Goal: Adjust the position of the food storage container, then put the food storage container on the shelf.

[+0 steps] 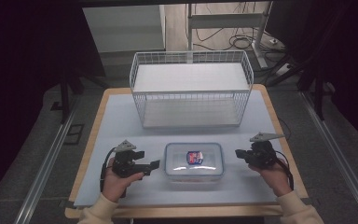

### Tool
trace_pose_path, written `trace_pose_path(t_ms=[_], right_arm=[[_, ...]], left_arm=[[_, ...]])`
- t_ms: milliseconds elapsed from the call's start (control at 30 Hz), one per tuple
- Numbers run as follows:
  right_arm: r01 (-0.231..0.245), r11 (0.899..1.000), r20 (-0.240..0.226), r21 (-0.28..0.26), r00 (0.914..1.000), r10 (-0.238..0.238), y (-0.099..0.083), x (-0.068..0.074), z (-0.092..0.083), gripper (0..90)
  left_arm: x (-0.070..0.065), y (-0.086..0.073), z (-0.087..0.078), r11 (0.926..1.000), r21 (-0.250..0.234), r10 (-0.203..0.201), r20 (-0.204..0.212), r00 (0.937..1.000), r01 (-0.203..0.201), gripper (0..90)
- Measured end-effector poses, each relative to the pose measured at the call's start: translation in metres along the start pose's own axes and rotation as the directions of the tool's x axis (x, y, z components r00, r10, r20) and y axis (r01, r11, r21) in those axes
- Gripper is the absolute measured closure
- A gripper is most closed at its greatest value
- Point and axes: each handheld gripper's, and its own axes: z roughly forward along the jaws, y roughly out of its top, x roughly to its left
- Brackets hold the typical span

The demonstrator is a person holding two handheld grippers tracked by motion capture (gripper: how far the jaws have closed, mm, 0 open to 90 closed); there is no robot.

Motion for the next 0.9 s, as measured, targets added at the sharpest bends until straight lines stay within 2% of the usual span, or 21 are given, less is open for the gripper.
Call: trace_pose_path(t_ms=[200,333,367,400,433,633,733,800,867,900], right_arm=[[-0.014,1.0,-0.027,-0.018,0.9995,0.014,0.0,-0.002,-0.003,89.2],[-0.021,0.999,-0.073,-0.033,0.9972,0.018,-0.001,-0.002,-0.004,79.1],[-0.02,0.999,-0.085,-0.036,0.9962,0.017,-0.002,-0.001,-0.003,74.6],[-0.022,0.999,-0.107,-0.045,0.9941,0.017,-0.002,-0.001,-0.004,63.4],[-0.022,0.999,-0.107,-0.045,0.9941,0.017,-0.002,-0.001,-0.004,63.4],[-0.046,0.997,-0.122,-0.063,0.9918,0.038,-0.002,0.0,-0.004,39.3],[-0.043,0.996,-0.124,-0.075,0.9918,0.033,-0.001,0.003,-0.003,30.7],[-0.049,0.995,-0.132,-0.084,0.9906,0.038,-0.001,0.005,-0.003,28.5],[-0.052,0.994,-0.136,-0.094,0.99,0.039,-0.001,0.006,-0.003,26.8],[-0.053,0.994,-0.134,-0.095,0.9902,0.04,-0.001,0.006,-0.003,26.5]], left_arm=[[0.0,0.0,0.0,1.0,0.002,-0.001,-0.001,1.0,0.001,18.0],[-0.001,0.0,0.0,1.0,0.002,0.001,0.005,1.0,-0.001,18.0],[-0.002,0.0,0.001,1.0,0.001,0.001,0.006,1.0,-0.001,18.1],[-0.002,0.0,0.002,1.0,0.004,-0.002,0.009,1.0,0.002,18.0],[-0.002,0.0,0.002,1.0,0.004,-0.002,0.009,1.0,0.002,18.0],[-0.003,0.0,0.006,0.999,0.02,-0.04,0.013,0.9991,0.039,14.9],[-0.004,0.0,0.007,0.9987,0.022,-0.046,0.019,0.9987,0.046,13.8],[-0.004,0.001,0.009,0.9978,0.029,-0.061,0.037,0.9975,0.06,13.4],[-0.003,0.0,0.015,0.993,0.056,-0.108,0.07,0.9917,0.104,13.1],[-0.003,0.0,0.015,0.993,0.056,-0.108,0.07,0.9917,0.104,13.1]])
